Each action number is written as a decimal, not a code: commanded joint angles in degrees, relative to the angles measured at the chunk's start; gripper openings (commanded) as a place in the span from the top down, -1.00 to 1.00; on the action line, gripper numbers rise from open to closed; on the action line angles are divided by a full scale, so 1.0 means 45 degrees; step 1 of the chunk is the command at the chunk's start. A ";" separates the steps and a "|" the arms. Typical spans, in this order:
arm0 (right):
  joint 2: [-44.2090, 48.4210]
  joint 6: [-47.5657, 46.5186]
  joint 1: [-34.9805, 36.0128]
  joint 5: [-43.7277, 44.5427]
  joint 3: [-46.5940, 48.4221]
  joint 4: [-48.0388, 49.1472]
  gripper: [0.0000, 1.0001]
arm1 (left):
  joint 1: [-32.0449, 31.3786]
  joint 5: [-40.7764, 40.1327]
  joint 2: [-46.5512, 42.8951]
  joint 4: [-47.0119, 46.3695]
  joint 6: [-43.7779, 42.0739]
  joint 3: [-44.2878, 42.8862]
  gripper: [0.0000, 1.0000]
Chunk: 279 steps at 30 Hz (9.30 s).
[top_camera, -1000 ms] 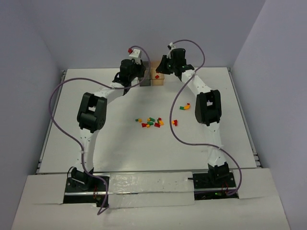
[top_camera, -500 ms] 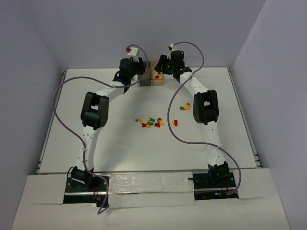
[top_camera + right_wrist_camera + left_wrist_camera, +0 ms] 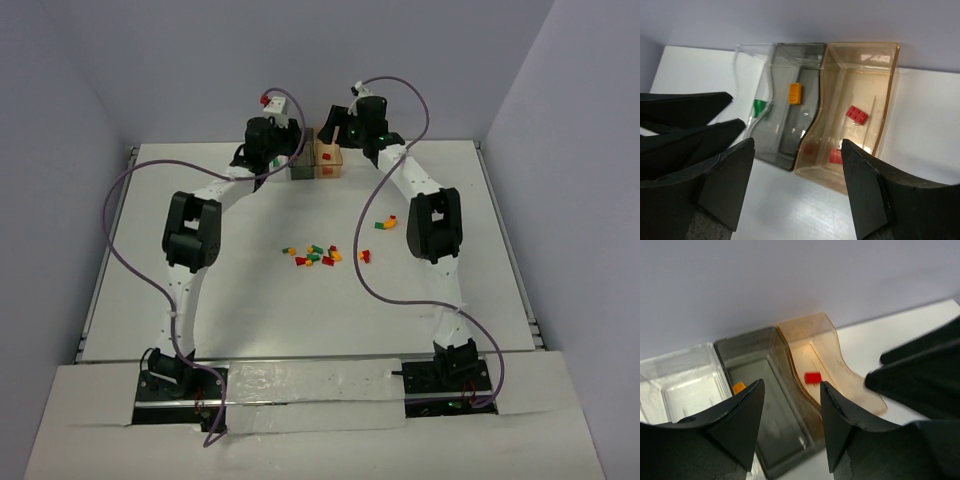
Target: Sort the legos into containers by color
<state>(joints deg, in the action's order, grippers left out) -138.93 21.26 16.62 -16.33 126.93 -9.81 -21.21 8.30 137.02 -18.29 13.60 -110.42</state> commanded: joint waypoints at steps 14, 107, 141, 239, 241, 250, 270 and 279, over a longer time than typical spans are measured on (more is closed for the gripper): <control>0.7921 -1.3327 -0.1424 -0.1958 -0.5326 -0.9411 -0.26 | 0.1451 0.9572 -0.8332 0.8103 -0.4181 0.5080 -0.23; 0.7673 -1.7163 0.1272 -0.8040 -0.3986 -1.2161 1.00 | 0.2134 1.4502 -0.9800 -0.6005 0.7492 1.1723 -0.31; 0.8246 -1.1513 0.1687 -1.2308 -0.5414 -0.9530 1.00 | 0.0396 1.2598 -1.0018 -0.7158 1.0457 1.1979 -0.36; 1.0053 -0.3411 -0.0041 -0.7853 -0.7975 -0.2230 1.00 | 0.1783 0.1045 -0.0703 0.3598 -0.0598 -0.0738 0.14; 1.0123 -0.3085 -0.0041 -0.7753 -0.8062 -0.1872 1.00 | 0.1783 0.1045 -0.0760 0.3679 -0.0580 -0.0781 0.03; 1.0265 -0.0915 -0.0063 -0.7510 -0.8506 0.0017 1.00 | 0.1846 0.3028 -0.3045 0.3169 -0.0088 0.0465 -0.17; 0.8986 1.0698 -0.0764 -0.9871 -1.1791 0.9605 1.00 | 0.1080 1.2642 -0.9968 -0.5092 0.4390 0.9581 -0.09; 0.8729 1.3816 -0.0717 -1.1077 -1.2952 1.2322 1.00 | 0.1236 1.5315 -1.0077 -0.7629 0.4527 0.9966 -0.13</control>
<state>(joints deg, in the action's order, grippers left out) -99.26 75.66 13.50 -61.79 69.49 35.22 -15.92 70.40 93.44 -41.09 31.56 -66.26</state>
